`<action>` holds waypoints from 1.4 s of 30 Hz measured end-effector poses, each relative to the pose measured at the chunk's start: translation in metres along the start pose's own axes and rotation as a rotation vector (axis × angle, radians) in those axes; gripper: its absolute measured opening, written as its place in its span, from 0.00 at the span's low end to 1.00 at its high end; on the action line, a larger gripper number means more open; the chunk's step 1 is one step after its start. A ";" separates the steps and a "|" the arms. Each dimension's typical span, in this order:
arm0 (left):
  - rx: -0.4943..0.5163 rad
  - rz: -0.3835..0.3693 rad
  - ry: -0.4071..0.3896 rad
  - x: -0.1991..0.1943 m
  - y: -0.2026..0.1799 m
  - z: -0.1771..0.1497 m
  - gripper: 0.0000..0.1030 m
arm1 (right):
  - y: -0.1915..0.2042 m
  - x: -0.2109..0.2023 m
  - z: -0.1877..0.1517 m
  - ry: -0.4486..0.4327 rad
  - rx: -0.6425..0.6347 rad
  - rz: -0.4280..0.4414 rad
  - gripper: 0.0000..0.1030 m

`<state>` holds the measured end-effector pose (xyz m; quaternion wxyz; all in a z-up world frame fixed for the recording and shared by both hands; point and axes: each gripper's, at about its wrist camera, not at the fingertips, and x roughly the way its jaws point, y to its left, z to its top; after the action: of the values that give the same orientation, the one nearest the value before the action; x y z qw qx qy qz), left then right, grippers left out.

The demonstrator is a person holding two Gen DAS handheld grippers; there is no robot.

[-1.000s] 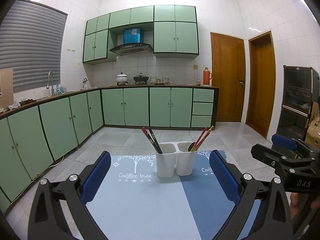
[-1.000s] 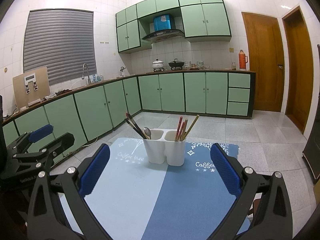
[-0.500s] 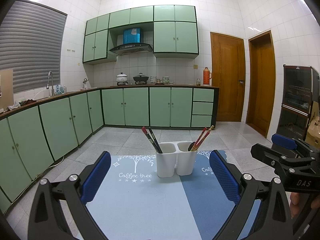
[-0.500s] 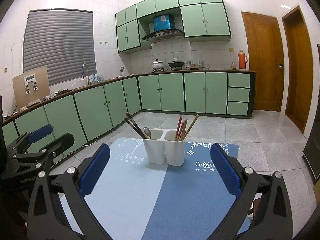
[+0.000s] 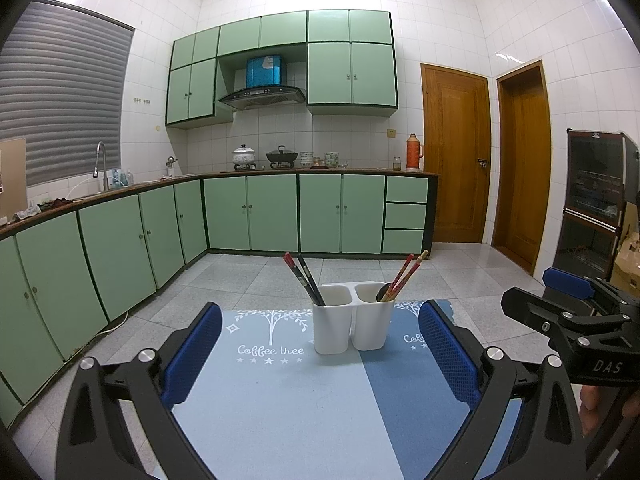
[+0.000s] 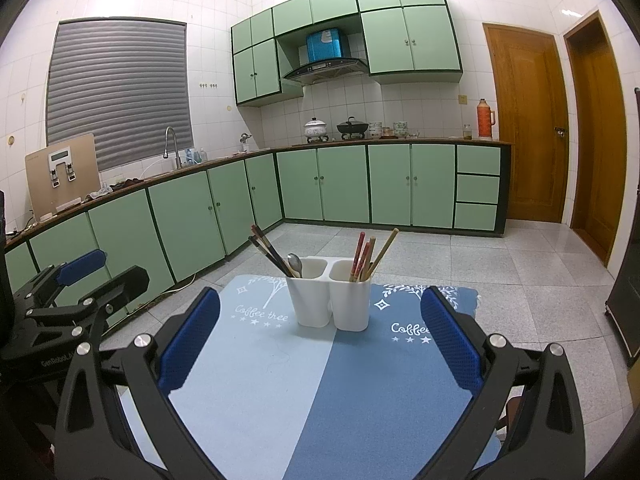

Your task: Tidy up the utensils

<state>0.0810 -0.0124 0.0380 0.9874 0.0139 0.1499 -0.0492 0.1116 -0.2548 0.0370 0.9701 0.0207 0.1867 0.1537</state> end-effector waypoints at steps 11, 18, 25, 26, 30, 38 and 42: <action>-0.002 -0.001 0.000 0.000 0.000 -0.001 0.94 | 0.001 0.000 0.000 0.000 -0.001 -0.001 0.95; -0.002 -0.003 0.002 0.001 0.001 -0.001 0.94 | 0.000 0.000 0.000 0.000 0.000 0.000 0.95; -0.005 -0.005 0.006 0.003 0.002 -0.004 0.94 | 0.000 0.000 0.000 0.000 0.000 -0.001 0.95; -0.006 -0.005 0.006 0.003 0.002 -0.004 0.94 | 0.000 0.000 0.000 0.000 0.000 -0.001 0.95; -0.007 -0.005 0.006 0.004 0.003 -0.005 0.94 | -0.001 0.000 -0.001 0.001 0.001 -0.002 0.95; -0.006 -0.004 0.005 0.004 0.002 -0.005 0.94 | -0.002 0.000 0.000 0.002 0.000 -0.001 0.95; -0.007 -0.003 0.007 0.004 0.001 -0.005 0.94 | -0.002 0.000 0.000 0.002 0.000 0.000 0.95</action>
<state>0.0839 -0.0114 0.0321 0.9868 0.0102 0.1538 -0.0503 0.1122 -0.2563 0.0367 0.9700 0.0206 0.1875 0.1536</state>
